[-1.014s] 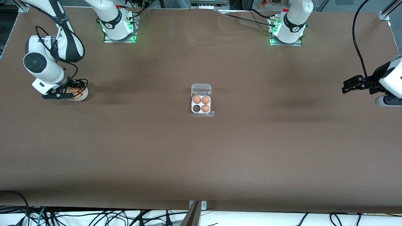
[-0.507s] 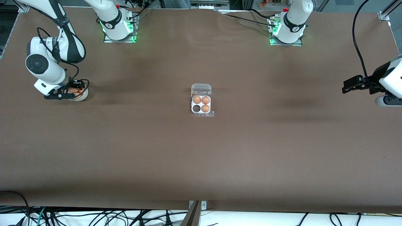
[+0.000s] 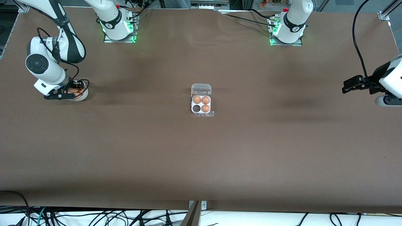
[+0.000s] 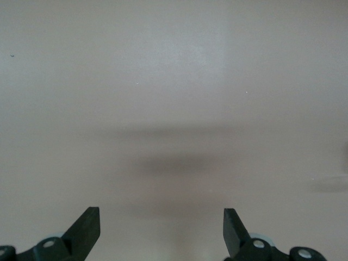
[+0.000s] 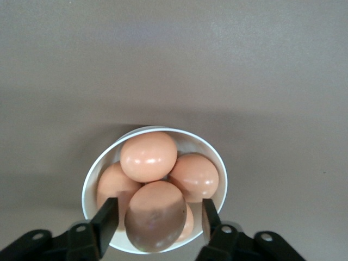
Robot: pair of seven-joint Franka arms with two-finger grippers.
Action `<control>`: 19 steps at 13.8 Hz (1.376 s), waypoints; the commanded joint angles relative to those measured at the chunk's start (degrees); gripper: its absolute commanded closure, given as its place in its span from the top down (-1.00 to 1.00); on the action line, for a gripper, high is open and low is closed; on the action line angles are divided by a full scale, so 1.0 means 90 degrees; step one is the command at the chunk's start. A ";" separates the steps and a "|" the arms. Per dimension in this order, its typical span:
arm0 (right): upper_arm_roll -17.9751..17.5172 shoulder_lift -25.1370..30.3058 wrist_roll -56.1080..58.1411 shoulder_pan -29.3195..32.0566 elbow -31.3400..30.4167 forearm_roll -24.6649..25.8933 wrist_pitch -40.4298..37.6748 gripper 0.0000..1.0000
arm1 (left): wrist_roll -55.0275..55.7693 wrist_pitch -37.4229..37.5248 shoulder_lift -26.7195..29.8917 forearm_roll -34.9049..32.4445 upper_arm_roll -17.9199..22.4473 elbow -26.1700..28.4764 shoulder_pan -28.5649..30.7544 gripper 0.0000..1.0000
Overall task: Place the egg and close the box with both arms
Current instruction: 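Close the right gripper on one brown egg and lift it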
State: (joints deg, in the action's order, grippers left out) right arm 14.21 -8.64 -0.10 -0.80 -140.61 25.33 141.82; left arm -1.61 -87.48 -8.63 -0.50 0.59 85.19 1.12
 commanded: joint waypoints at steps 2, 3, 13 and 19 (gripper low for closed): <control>-0.0017 -0.0006 -0.0067 0.0001 -0.0002 0.0067 0.0091 0.27 | -0.0114 0.0121 -0.0008 -0.0120 -0.0007 -0.0120 0.0012 1.00; -0.0007 -0.0006 -0.0067 0.0001 -0.0002 0.0067 0.0092 0.16 | -0.0124 0.0121 -0.0008 -0.0120 -0.0007 -0.0120 0.0012 1.00; -0.0027 0.0003 -0.0028 0.0001 0.0076 0.0037 0.0062 -0.16 | -0.0124 0.0121 -0.0017 -0.0120 0.0002 -0.0110 0.0022 1.00; -0.0172 0.0081 -0.0008 -0.0019 0.0359 -0.0001 -0.0464 -0.22 | -0.0134 0.0121 -0.0017 -0.0120 0.0002 -0.0120 0.0022 1.00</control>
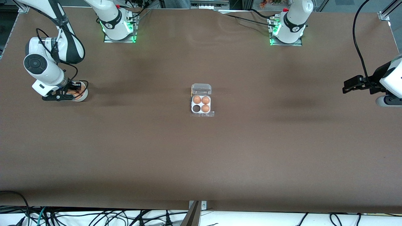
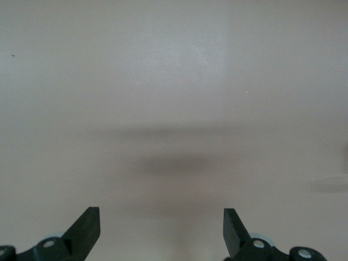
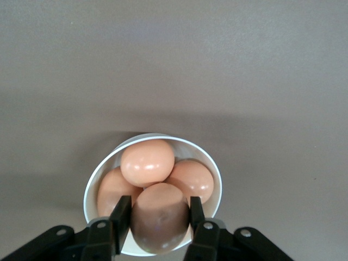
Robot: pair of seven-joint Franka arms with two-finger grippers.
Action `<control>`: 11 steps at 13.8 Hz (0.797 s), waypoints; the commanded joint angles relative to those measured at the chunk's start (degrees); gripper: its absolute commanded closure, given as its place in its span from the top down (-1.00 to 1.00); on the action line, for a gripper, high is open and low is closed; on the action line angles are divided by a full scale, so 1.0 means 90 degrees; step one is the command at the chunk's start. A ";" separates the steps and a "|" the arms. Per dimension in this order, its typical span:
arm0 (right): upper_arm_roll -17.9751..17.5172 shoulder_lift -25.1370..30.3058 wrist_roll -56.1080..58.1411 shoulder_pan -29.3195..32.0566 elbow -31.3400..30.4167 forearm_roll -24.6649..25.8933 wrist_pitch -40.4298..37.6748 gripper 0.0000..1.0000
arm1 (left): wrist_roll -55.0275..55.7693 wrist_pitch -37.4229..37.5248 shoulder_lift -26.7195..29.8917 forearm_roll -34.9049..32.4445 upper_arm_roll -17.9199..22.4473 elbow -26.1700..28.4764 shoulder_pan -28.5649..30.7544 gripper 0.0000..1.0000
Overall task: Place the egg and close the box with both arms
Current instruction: 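Close the right gripper on one brown egg and lift it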
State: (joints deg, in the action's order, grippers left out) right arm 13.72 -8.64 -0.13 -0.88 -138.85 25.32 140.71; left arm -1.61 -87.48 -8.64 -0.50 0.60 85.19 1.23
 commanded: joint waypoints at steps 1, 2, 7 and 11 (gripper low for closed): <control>-0.0137 0.0081 -0.0005 -0.0010 0.0251 -0.0020 -0.0506 -0.22 | -0.0124 0.0120 -0.0017 -0.0120 0.0002 -0.0120 0.0010 1.00; -0.0244 0.0091 -0.0005 -0.0010 0.0387 -0.0088 -0.0740 -0.22 | -0.0124 0.0120 -0.0007 -0.0120 0.0002 -0.0120 0.0010 1.00; -0.1044 -0.0035 -0.0005 -0.0019 0.1811 -0.1072 -0.2622 -0.22 | -0.0124 0.0120 -0.0007 -0.0130 -0.0008 -0.0120 0.0010 1.00; -0.1679 -0.0562 -0.0433 -0.0107 0.3228 -0.1738 -0.3924 -0.22 | -0.0124 0.0120 -0.0007 -0.0130 -0.0008 -0.0120 0.0010 1.00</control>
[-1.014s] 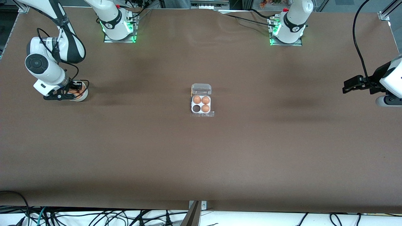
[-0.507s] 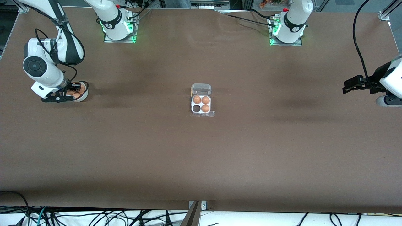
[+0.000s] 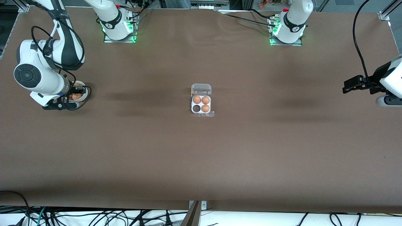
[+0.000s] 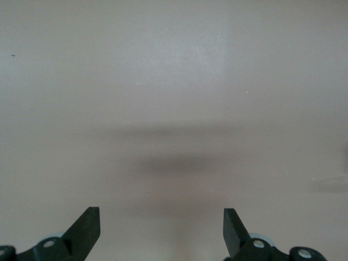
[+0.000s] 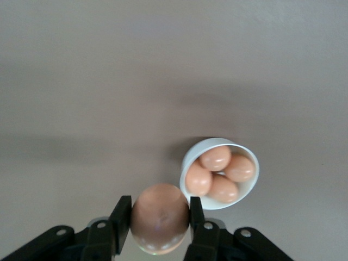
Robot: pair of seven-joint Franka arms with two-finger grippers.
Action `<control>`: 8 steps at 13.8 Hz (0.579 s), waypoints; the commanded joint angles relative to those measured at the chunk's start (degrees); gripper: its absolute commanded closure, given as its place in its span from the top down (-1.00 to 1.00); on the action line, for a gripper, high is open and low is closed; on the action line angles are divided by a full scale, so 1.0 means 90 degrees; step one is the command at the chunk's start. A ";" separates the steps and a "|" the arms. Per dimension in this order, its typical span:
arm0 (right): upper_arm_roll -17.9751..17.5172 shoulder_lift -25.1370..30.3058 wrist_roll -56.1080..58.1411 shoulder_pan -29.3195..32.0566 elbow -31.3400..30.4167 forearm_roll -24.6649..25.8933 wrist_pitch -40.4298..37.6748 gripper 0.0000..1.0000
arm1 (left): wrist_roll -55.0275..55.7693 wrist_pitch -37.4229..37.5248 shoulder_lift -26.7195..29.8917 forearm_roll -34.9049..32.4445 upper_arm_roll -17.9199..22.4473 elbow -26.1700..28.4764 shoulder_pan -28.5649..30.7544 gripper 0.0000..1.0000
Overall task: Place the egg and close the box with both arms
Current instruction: 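Close the right gripper on one brown egg and lift it, then carry the egg with the right gripper over the carton's empty slot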
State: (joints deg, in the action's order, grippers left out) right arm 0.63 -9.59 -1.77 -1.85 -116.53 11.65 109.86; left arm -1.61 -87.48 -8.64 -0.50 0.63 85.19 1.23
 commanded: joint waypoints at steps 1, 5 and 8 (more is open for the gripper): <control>-0.0438 -0.0554 -0.0466 -0.0019 0.0944 -0.0346 -0.0546 -0.22 | -0.0114 0.0111 -0.0017 -0.0130 -0.0012 -0.0120 0.0009 1.00; -0.0870 -0.1071 -0.1831 -0.0593 0.1686 -0.0669 -0.0547 -0.22 | -0.0134 0.0110 -0.0017 -0.0130 -0.0002 -0.0120 0.0009 1.00; -0.0880 -0.1647 -0.2944 -0.1345 0.2370 -0.1049 -0.0537 -0.22 | -0.0133 0.0110 -0.0017 -0.0130 -0.0002 -0.0120 0.0009 1.00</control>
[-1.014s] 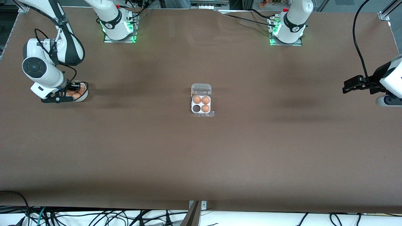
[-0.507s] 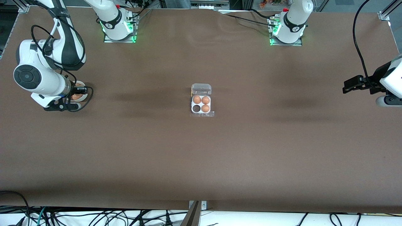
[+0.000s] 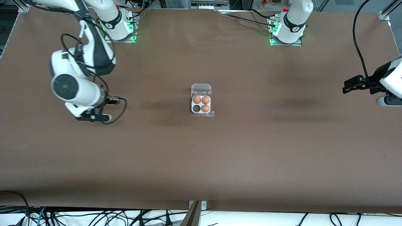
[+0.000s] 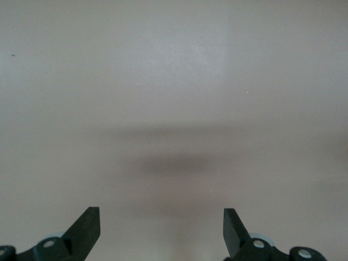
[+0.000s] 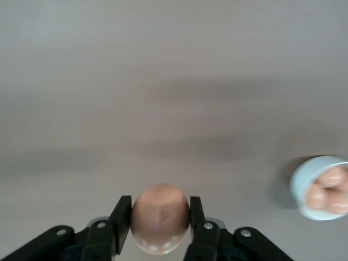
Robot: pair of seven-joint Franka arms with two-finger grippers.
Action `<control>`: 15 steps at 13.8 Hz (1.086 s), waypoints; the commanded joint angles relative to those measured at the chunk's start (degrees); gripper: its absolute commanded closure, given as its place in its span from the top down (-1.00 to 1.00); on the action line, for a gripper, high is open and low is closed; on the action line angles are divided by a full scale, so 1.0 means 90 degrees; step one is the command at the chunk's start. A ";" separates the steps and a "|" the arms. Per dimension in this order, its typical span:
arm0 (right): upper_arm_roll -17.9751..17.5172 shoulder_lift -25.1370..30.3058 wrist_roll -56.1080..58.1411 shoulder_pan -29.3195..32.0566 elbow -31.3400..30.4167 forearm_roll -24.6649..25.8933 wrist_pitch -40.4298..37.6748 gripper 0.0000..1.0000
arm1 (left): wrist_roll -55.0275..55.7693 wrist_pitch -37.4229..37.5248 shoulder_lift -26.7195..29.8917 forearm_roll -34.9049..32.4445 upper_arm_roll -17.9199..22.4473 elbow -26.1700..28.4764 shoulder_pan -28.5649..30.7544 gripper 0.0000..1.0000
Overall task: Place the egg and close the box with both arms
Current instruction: 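Carry the egg with the right gripper over the carton's empty slot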
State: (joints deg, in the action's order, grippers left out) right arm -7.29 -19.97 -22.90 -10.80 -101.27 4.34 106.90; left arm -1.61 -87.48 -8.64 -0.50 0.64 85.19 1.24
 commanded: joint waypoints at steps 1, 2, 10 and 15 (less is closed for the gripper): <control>0.0009 -0.0689 -0.0968 -0.0585 0.0898 -0.0364 -0.0178 -0.22 | -0.0133 0.0120 -0.0016 -0.0130 -0.0003 -0.0120 0.0009 1.00; 0.0009 -0.0875 -0.1281 -0.0790 0.1104 -0.0432 -0.0159 -0.23 | -0.0133 0.0120 -0.0016 -0.0130 -0.0013 -0.0120 0.0009 1.00; -0.0001 -0.2136 -0.2884 -0.2021 0.2443 -0.0677 0.0709 -0.24 | -0.0114 0.0110 -0.0016 -0.0140 -0.0013 -0.0120 -0.0001 1.00; -0.0001 -0.2449 -0.3491 -0.2510 0.2444 -0.0677 0.1599 -0.24 | -0.0085 0.0110 -0.0036 -0.0130 -0.0013 -0.0120 -0.0010 1.00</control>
State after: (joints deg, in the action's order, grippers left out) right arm -7.55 -40.85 -53.05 -32.17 -81.44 -0.91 120.86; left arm -1.61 -87.48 -8.67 -0.50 0.64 85.19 1.22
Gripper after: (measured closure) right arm 0.520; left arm 0.000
